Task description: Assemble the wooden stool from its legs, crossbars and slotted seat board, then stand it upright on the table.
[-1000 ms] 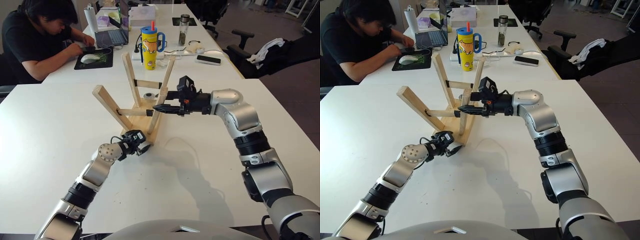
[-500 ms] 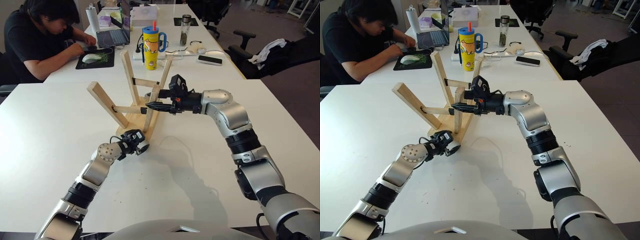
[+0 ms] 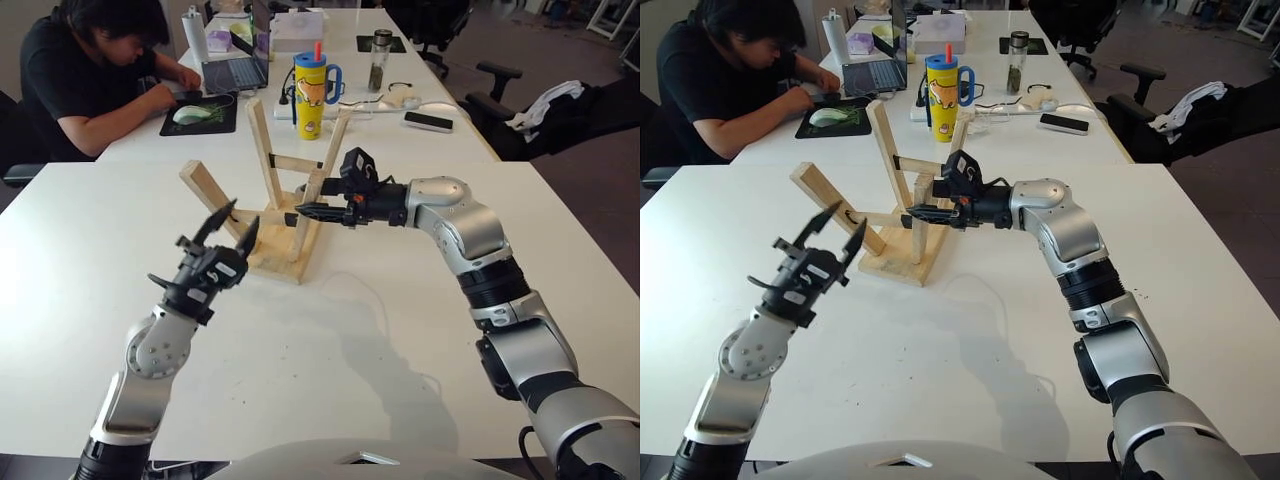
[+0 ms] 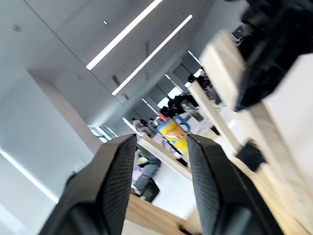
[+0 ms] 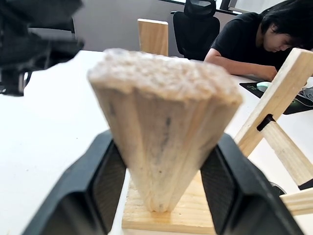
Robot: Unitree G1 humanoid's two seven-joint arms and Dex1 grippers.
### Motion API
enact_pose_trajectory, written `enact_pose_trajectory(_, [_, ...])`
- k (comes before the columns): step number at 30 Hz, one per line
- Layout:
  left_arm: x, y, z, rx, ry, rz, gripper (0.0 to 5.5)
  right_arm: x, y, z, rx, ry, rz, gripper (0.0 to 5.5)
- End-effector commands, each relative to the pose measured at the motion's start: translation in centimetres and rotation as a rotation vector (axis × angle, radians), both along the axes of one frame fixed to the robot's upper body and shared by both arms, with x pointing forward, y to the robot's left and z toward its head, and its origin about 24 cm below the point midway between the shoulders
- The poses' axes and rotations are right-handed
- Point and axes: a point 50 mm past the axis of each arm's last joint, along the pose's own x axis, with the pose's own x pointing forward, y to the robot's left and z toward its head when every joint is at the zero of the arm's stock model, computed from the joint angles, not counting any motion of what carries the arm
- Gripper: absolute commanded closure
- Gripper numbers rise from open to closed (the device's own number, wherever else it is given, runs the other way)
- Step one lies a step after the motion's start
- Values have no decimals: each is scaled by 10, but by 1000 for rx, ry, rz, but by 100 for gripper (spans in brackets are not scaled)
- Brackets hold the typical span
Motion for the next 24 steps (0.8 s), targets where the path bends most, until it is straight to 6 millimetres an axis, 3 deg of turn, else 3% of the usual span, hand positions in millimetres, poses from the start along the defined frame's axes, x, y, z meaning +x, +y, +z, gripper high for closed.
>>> enact_pose_trajectory(1, [34, -15, 13, 157, 10, 23, 444, -8, -15, -64, -206, 218, -90, 343])
enact_pose_trajectory(5, [51, -29, -15, 348, 123, 35, 501, -9, -12, -66, -210, 223, -81, 343])
enact_pose_trajectory(8, [42, -15, -98, 609, 531, 50, 549, -8, -7, -66, -218, 221, -66, 343])
enact_pose_trajectory(10, [24, -7, -132, 697, 701, 28, 550, -8, -4, -66, -221, 221, -52, 343])
enact_pose_trajectory(11, [21, -10, -135, 672, 716, 17, 550, -8, -3, -66, -223, 217, -48, 343])
enact_pose_trajectory(14, [31, -24, -109, 508, 559, 22, 550, -8, -2, -66, -219, 211, -45, 343])
enact_pose_trajectory(17, [45, -36, -54, 288, 296, 30, 550, -7, -3, -66, -213, 203, -49, 343])
enact_pose_trajectory(20, [48, -27, -9, 129, 104, 89, 550, -7, -3, -66, -212, 202, -45, 343])
enact_pose_trajectory(24, [46, -19, 11, 54, 1, 131, 550, -7, -4, -65, -206, 203, -48, 343])
